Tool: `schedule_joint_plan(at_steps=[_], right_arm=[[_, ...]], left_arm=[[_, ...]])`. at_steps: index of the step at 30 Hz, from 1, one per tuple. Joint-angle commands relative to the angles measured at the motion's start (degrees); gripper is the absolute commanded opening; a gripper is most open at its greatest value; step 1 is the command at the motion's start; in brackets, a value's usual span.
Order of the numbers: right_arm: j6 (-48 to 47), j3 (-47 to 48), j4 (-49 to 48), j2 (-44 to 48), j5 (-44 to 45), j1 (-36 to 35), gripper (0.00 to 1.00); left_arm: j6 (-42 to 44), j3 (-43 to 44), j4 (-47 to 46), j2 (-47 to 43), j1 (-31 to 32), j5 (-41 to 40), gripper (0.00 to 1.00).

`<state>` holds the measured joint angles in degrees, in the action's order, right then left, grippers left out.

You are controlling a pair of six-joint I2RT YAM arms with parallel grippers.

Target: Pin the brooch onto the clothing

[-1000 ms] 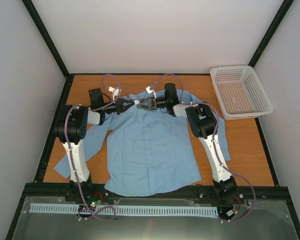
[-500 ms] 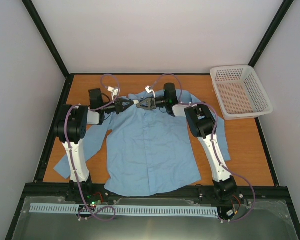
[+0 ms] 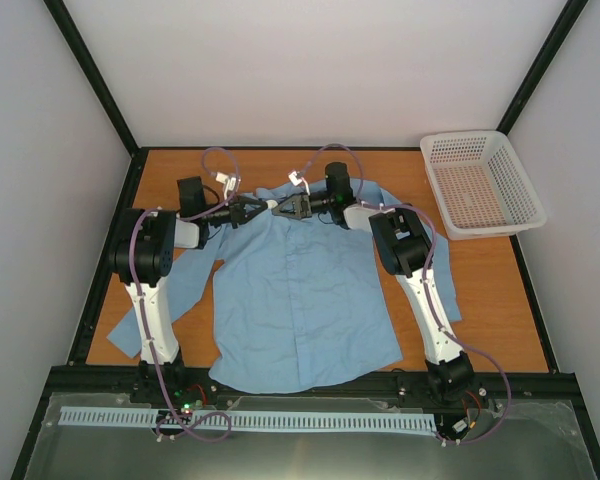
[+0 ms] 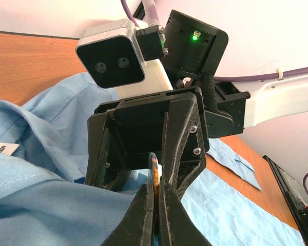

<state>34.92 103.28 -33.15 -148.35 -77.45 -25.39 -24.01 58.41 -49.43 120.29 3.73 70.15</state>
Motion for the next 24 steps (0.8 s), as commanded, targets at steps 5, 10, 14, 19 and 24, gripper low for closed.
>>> schedule_joint_plan(at_steps=[5, 10, 14, 19, 24], right_arm=[[-6.53, 3.90, 9.40, -1.33, 1.25, -0.79, 0.46], [-7.53, 3.78, 9.26, -1.24, 0.37, -0.89, 0.48], [-9.08, 3.02, 8.80, -0.71, -1.13, -1.06, 0.52], [-8.25, 2.31, 6.77, -0.61, -1.58, -1.15, 0.53], [-5.36, 2.04, 2.74, -1.09, -1.39, -1.07, 0.52]], left_arm=[[2.36, 1.44, 0.43, -0.26, -0.04, 3.05, 0.01], [1.61, 1.70, 0.40, -0.27, -0.04, 3.39, 0.01], [-1.59, 2.06, -2.09, 0.72, -0.12, 3.60, 0.01], [-3.33, 1.87, -4.23, 1.10, -0.12, 3.66, 0.01], [-3.49, 1.60, -4.62, 0.95, -0.21, 3.89, 0.01]])
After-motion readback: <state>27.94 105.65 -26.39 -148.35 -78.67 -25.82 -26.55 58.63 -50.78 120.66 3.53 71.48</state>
